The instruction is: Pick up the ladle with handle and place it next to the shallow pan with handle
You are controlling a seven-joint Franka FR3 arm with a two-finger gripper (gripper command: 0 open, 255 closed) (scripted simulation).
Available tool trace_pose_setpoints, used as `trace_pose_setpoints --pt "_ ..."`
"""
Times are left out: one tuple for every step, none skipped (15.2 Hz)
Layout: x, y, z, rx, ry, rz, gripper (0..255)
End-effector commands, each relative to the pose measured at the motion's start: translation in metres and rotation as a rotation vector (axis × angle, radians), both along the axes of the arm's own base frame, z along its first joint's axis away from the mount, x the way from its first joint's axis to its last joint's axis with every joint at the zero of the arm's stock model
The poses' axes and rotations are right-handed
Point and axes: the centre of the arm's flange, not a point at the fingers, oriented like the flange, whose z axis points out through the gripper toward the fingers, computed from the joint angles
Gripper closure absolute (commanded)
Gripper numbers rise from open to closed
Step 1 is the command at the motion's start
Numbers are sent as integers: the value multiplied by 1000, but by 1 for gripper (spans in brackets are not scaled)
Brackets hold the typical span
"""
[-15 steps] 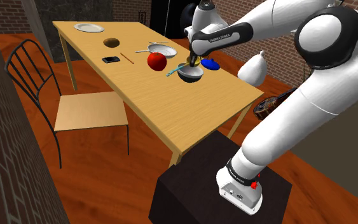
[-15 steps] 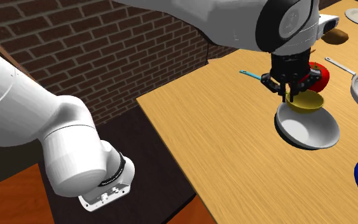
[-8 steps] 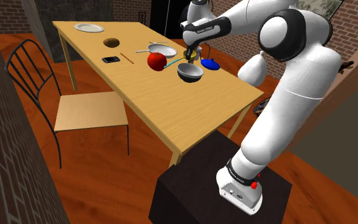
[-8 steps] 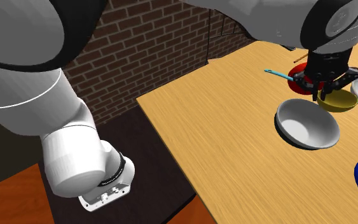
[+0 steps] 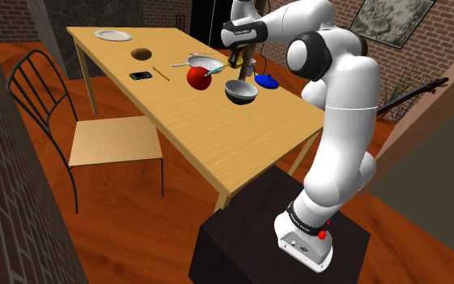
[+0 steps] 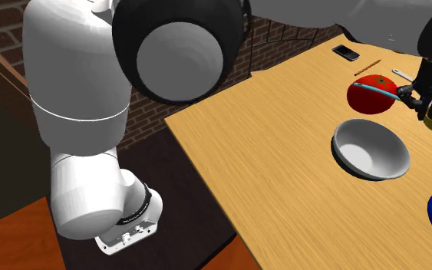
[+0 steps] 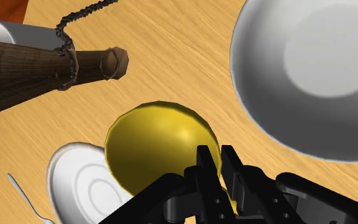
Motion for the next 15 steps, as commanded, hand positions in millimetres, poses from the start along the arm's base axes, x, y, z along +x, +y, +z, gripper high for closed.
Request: trace_pose_setpoints --pt "23 -13 1 0 0 1 255" --pt "34 -21 1 0 0 1 255" --pt "45 -28 1 0 0 1 255" --pt "56 -35 1 0 0 1 255" --pt "68 -44 1 0 0 1 255" --pt "68 -44 -4 0 0 1 255" --pt "68 -44 -10 0 0 1 255" --pt "68 -44 -15 0 0 1 255" --pt "68 -44 -20 0 0 1 255" --pt "68 -44 -26 0 0 1 255" --pt "68 -44 -31 0 0 1 255" --pt "68 -44 -36 0 0 1 255" --pt "68 -44 -41 0 0 1 255" --pt "68 -44 -47 0 0 1 255" --pt "68 -44 -52 0 0 1 255"
